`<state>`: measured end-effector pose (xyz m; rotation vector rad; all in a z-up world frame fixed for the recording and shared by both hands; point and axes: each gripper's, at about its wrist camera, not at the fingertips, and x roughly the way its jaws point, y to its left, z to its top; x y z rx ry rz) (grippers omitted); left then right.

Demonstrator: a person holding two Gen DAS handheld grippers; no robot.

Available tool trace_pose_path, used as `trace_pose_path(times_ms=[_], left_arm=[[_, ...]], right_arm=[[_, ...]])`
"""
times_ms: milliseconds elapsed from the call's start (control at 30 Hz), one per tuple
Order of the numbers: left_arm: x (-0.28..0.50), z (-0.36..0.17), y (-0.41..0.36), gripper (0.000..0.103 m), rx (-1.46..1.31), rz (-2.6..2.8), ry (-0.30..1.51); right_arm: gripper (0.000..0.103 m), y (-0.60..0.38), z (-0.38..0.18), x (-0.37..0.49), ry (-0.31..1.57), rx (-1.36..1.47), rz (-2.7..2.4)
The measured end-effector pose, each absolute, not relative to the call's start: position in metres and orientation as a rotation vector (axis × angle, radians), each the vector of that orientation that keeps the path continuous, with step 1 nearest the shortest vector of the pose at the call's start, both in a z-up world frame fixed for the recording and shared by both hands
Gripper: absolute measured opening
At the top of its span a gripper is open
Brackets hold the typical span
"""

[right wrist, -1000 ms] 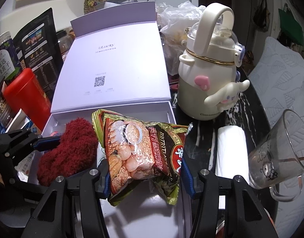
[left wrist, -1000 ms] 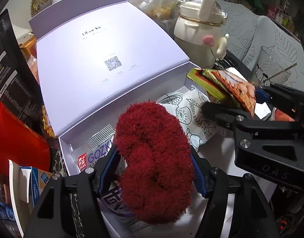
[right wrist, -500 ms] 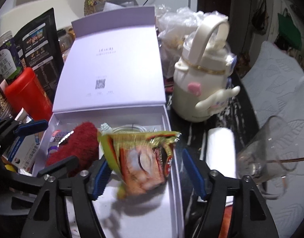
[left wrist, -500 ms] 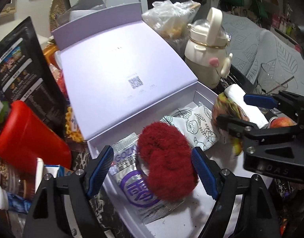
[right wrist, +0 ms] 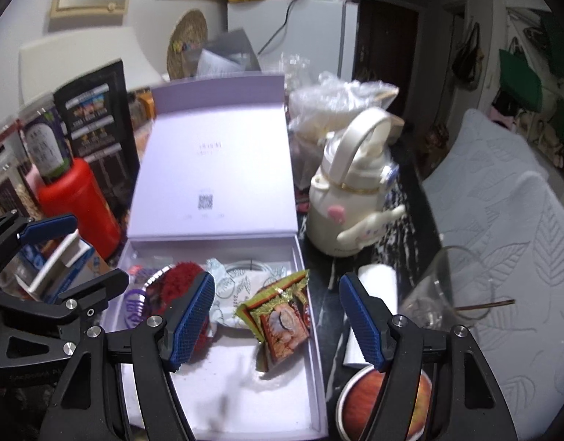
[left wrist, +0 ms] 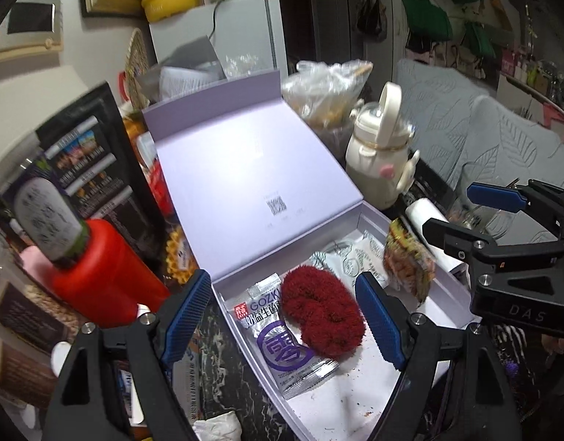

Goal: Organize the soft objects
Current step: 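Withdraw both open tools from the box back over the table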

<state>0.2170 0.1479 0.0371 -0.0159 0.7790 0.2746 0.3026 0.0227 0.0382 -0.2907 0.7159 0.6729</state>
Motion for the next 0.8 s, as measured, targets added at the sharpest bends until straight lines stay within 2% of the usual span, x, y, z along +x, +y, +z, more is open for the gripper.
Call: trace_pose_path(times_ms=[400,800], left_arm=[[0.160,0.101,0.130,0.081,-0.003,0.271,0.631],[0.100,0.136,0.104,0.081,0.004,0.218,0.532]], right_arm=[[0.071,-0.008,0.104,0.243,0.558,-0.247,0.669],[0.081,-0.053,0.140,0.164,0.429,-0.223,0.640]])
